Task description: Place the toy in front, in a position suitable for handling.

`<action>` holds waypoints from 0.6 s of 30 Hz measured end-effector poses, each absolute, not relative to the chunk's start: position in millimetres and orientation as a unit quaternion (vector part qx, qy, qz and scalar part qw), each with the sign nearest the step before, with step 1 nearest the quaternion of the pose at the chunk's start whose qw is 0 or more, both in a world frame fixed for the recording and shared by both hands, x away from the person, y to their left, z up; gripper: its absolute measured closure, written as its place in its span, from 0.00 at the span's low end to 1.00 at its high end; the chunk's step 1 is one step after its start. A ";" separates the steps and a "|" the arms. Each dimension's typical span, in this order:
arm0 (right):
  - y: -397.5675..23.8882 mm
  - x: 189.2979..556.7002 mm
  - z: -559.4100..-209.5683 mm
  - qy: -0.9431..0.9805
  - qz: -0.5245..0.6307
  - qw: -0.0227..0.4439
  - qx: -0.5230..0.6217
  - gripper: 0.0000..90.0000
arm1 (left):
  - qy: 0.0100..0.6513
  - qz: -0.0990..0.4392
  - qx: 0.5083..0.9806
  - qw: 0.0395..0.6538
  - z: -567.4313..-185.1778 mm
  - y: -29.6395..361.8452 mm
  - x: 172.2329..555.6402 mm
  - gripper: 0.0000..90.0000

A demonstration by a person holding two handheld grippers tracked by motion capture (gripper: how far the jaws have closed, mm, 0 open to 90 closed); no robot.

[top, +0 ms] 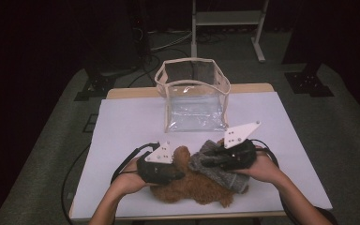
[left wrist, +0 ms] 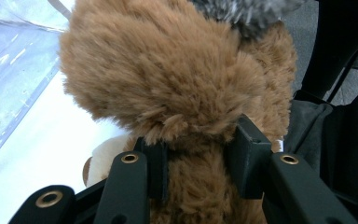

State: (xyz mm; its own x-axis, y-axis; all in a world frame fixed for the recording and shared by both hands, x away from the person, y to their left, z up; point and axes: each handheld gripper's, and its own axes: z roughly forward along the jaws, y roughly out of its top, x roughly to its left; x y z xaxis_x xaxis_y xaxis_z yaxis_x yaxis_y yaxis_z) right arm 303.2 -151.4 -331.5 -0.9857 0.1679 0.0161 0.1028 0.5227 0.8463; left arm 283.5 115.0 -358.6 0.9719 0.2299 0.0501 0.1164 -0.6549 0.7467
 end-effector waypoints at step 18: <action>-140.0 307.1 -340.5 0.893 0.443 0.010 0.076 0.82 | 0.092 0.074 0.911 0.395 -358.7 111.6 284.2 0.68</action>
State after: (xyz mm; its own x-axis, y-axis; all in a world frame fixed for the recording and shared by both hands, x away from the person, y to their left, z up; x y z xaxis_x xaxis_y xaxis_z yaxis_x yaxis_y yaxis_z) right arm 307.1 -140.0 -340.5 -0.9884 0.1439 0.0489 0.1260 0.5957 0.7933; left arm 284.2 111.6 -358.7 0.9724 0.2252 0.0617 0.1088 -0.6708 0.7336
